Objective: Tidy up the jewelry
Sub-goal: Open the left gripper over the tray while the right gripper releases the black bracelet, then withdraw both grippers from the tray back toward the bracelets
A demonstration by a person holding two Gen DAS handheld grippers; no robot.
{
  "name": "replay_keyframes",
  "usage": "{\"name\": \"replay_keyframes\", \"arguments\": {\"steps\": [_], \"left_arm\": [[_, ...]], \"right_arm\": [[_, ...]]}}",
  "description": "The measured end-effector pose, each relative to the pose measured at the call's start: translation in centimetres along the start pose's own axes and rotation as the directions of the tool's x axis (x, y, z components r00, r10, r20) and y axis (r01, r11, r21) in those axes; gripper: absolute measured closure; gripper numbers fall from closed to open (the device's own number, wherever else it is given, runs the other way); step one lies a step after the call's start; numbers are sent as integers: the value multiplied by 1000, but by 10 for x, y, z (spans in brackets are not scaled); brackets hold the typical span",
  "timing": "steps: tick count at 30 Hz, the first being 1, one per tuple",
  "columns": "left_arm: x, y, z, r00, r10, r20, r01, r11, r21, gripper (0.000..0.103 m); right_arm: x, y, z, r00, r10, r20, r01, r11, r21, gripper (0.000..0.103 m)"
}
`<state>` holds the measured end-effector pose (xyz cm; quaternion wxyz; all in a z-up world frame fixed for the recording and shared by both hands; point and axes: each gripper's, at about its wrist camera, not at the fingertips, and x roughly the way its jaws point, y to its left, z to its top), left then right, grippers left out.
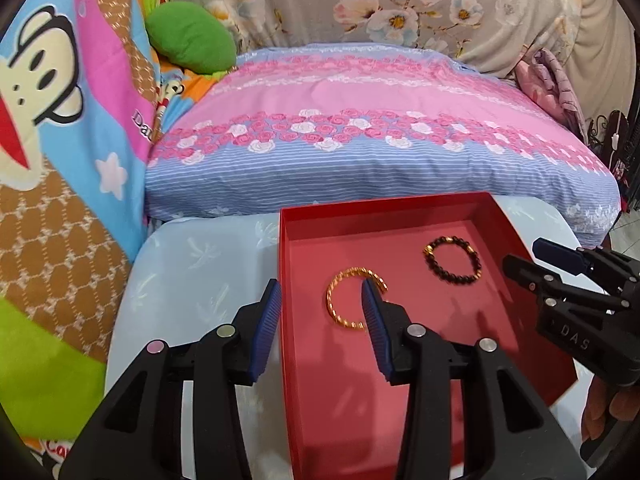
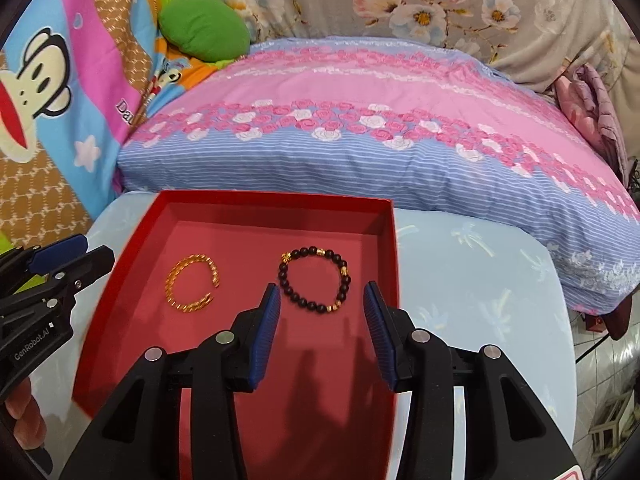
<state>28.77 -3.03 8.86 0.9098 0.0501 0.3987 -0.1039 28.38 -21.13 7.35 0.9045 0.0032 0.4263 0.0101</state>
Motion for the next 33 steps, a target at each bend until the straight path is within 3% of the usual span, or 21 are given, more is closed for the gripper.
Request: {"name": "replay_keyframes", "arguments": {"steps": [7, 15, 24, 29, 33], "left_arm": [[-52, -9, -47, 999, 27, 37, -27, 1000, -2, 63], [-93, -7, -108, 998, 46, 41, -43, 997, -57, 60], [-105, -18, -177, 998, 68, 11, -66, 995, -80, 60], [-105, -22, -200, 996, 90, 25, -87, 991, -101, 59], [-103, -22, -212, 996, 86, 26, -82, 989, -125, 51]], "right_arm": [[-60, -4, -47, 999, 38, 34, -38, 999, 16, 58], [-112, -7, -125, 998, 52, 42, -54, 997, 55, 57], [-122, 1, -205, 999, 42, -18, -40, 996, 86, 57], [-117, 5, -228, 998, 52, -42, -46, 992, 115, 57], [-112, 2, -232, 997, 57, -43, -51, 989, 142, 57]]}}
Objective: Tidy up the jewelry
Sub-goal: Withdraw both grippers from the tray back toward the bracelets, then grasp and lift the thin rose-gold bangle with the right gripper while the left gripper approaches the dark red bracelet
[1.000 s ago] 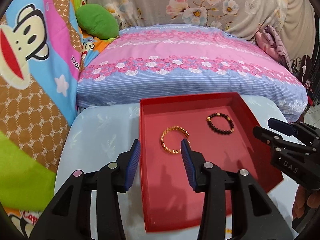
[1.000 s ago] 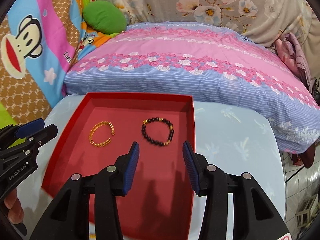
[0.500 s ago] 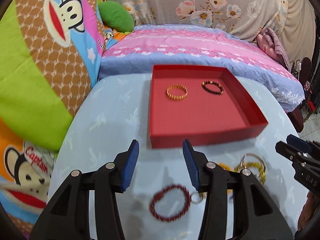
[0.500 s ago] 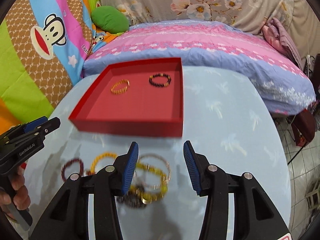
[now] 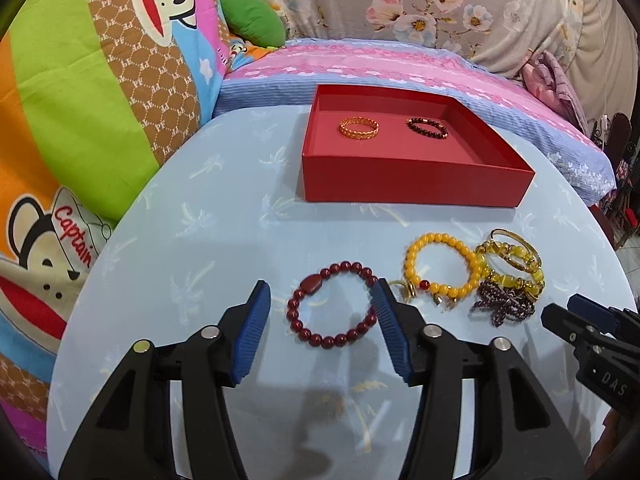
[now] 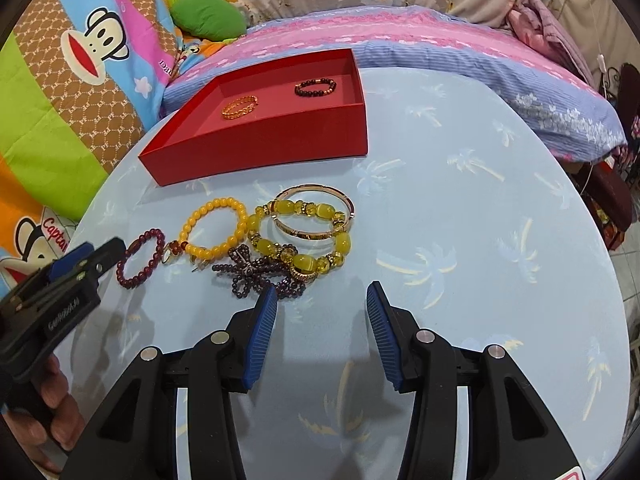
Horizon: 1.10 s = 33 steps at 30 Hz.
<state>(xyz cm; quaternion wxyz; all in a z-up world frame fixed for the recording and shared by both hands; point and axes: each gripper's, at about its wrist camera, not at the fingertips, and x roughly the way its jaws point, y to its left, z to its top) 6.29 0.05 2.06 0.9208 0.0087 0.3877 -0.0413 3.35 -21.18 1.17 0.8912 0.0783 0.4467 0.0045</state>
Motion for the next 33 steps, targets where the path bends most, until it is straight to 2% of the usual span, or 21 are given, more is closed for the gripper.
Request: {"name": "replay_keyframes", "arguments": {"steps": [10, 12, 14, 20, 24, 33], "left_arm": [[6, -2, -7, 1000, -2, -1, 2, 1000, 0, 51], [8, -1, -7, 1000, -2, -4, 2, 1000, -3, 50], [9, 1, -7, 1000, -6, -7, 6, 1000, -9, 49], [11, 9, -7, 1000, -18, -18, 17, 1000, -26, 46], [13, 13, -7, 999, -30, -28, 29, 999, -31, 39], [13, 13, -12, 998, -39, -39, 38, 999, -29, 39]], "right_arm": [[20, 7, 25, 1000, 2, 15, -1, 1000, -7, 56], [25, 10, 30, 1000, -4, 19, 4, 1000, -17, 48], [31, 14, 35, 1000, -11, 20, 12, 999, -34, 44], [44, 17, 41, 999, -32, 12, 33, 998, -58, 44], [49, 16, 43, 1000, -30, 4, 30, 998, -52, 45], [45, 17, 41, 1000, -22, 20, 23, 999, -48, 47]]}}
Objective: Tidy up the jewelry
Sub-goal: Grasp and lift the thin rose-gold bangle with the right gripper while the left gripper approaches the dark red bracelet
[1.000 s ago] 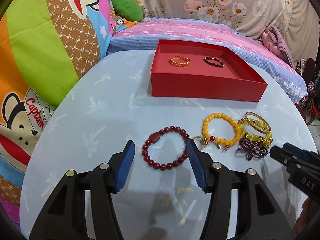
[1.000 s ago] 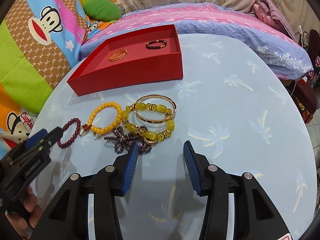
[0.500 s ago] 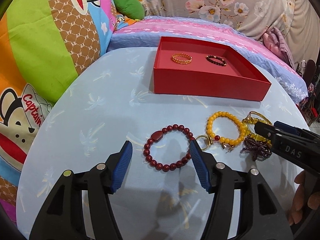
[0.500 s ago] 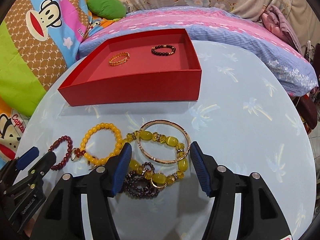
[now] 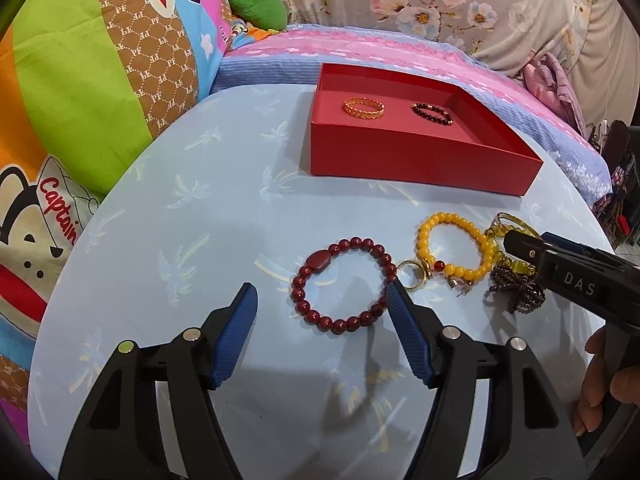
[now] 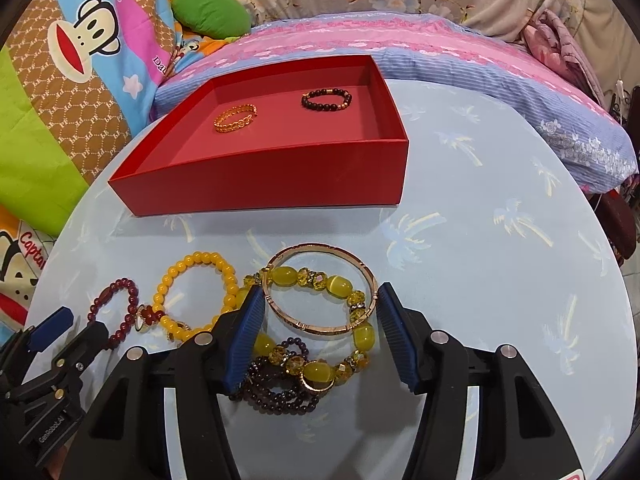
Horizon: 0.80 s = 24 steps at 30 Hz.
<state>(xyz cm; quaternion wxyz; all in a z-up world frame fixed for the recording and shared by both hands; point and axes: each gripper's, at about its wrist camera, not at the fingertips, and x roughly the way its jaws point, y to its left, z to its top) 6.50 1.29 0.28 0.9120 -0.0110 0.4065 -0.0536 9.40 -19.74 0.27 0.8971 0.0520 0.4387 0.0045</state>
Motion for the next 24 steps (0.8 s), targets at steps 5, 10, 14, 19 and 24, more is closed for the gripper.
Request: {"name": "replay_keyframes", "arguments": {"steps": [5, 10, 14, 19, 24], "left_arm": [[-1, -1, -1, 1000, -3, -5, 3, 1000, 2, 39], [1, 1, -4, 1000, -8, -20, 8, 1000, -11, 39], [1, 3, -5, 1000, -8, -27, 7, 1000, -18, 39], [-3, -2, -10, 999, -9, -33, 9, 1000, -1, 39], [-6, -7, -14, 999, -11, -36, 12, 1000, 12, 39]], "right_arm": [[-15, 0, -3, 1000, 17, 21, -17, 1000, 14, 47], [-35, 1, -13, 999, 36, 38, -37, 999, 15, 47], [-49, 1, -23, 998, 53, 44, -54, 998, 24, 47], [-61, -1, -41, 997, 66, 26, -67, 997, 28, 47], [-60, -3, -61, 997, 76, -22, -75, 997, 32, 47]]}}
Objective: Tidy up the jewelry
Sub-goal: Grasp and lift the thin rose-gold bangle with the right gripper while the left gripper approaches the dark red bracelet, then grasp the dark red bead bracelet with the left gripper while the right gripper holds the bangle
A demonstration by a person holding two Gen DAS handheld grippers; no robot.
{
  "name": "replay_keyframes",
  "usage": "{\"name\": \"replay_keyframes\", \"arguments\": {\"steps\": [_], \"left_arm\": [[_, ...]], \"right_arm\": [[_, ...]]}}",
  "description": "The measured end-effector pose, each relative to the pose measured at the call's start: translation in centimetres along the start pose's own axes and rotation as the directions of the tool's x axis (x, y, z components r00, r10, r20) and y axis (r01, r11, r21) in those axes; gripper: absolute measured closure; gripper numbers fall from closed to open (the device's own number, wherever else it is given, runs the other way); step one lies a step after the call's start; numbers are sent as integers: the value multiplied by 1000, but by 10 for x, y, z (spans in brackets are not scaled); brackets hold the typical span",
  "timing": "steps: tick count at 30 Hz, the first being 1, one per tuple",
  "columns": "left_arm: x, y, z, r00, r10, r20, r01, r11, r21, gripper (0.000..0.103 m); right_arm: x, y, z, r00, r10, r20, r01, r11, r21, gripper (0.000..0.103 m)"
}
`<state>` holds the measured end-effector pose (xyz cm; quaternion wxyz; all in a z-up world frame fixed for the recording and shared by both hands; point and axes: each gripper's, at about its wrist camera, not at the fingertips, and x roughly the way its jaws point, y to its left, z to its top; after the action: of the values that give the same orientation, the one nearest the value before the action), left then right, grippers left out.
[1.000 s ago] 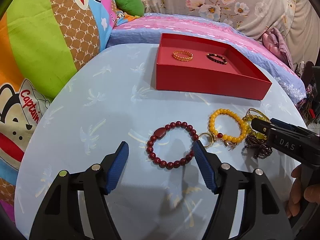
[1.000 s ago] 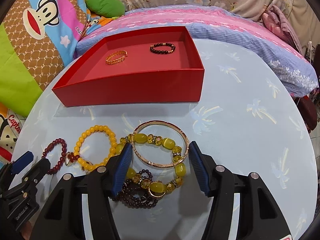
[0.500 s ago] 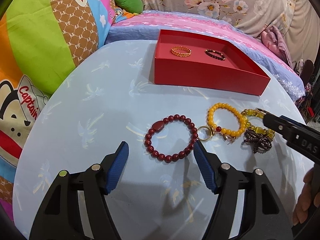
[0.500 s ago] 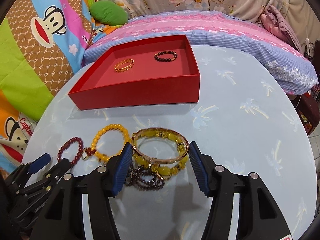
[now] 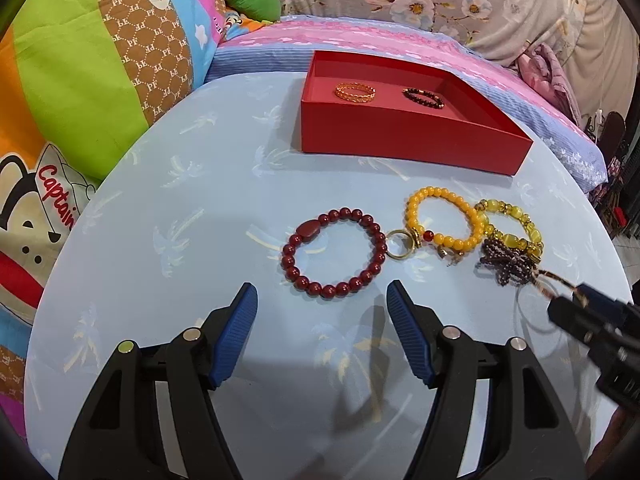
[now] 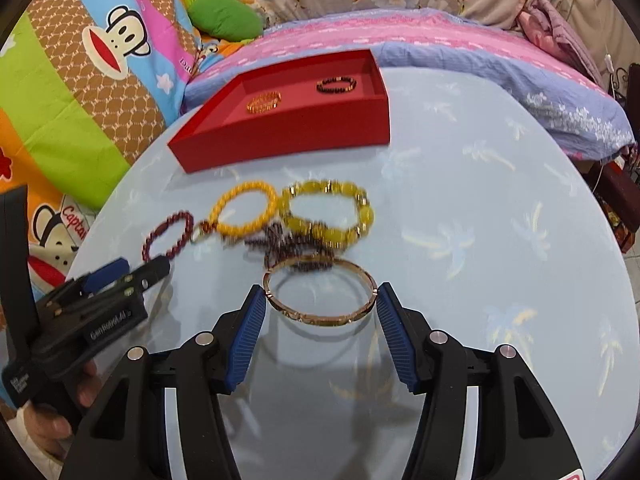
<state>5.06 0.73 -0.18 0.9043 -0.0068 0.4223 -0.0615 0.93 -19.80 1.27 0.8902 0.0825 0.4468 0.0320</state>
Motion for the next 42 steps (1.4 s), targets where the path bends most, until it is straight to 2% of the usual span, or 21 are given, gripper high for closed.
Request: {"name": "replay_keyframes", "arguments": {"steps": [3, 11, 15, 19, 20, 21, 28, 31, 35, 40, 42], "left_arm": [[0, -1, -1, 1000, -1, -2, 1, 1000, 2, 39], [-1, -4, -2, 1000, 2, -4, -2, 1000, 6, 39], [1, -1, -1, 1000, -3, -14, 3, 1000, -9, 39], [4, 5, 5, 1000, 11, -14, -11, 1000, -15, 39], [6, 7, 6, 1000, 14, -17, -14, 1000, -18, 39], [8, 9, 8, 1000, 15, -20, -15, 1000, -21, 39], [13, 13, 16, 1000, 1, -30, -1, 1000, -19, 38], [15, 12, 16, 999, -6, -37, 5, 1000, -14, 35], [13, 22, 20, 1000, 6, -15, -7, 998, -55, 35], [21, 26, 24, 999, 14, -32, -16, 999, -44, 41], [22, 22, 24, 999, 22, -28, -23, 999, -24, 47]], "right_arm": [[4, -1, -10, 1000, 4, -22, -3, 1000, 4, 47], [4, 1, -13, 1000, -11, -16, 10, 1000, -14, 47], [8, 5, -10, 1000, -27, -13, 27, 999, -29, 40], [14, 13, -7, 999, -54, -3, 53, 997, -59, 39], [15, 15, -7, 998, -60, 0, 60, 996, -67, 40], [16, 17, -6, 997, -72, 5, 73, 994, -77, 45], [16, 17, -5, 997, -76, 13, 77, 994, -75, 46], [15, 16, -4, 998, -65, 11, 65, 996, -59, 46], [14, 17, -3, 999, -49, 6, 50, 998, -47, 46], [15, 19, -3, 999, -37, 3, 37, 998, -42, 46], [15, 20, -3, 999, -36, 3, 36, 998, -45, 46]]}}
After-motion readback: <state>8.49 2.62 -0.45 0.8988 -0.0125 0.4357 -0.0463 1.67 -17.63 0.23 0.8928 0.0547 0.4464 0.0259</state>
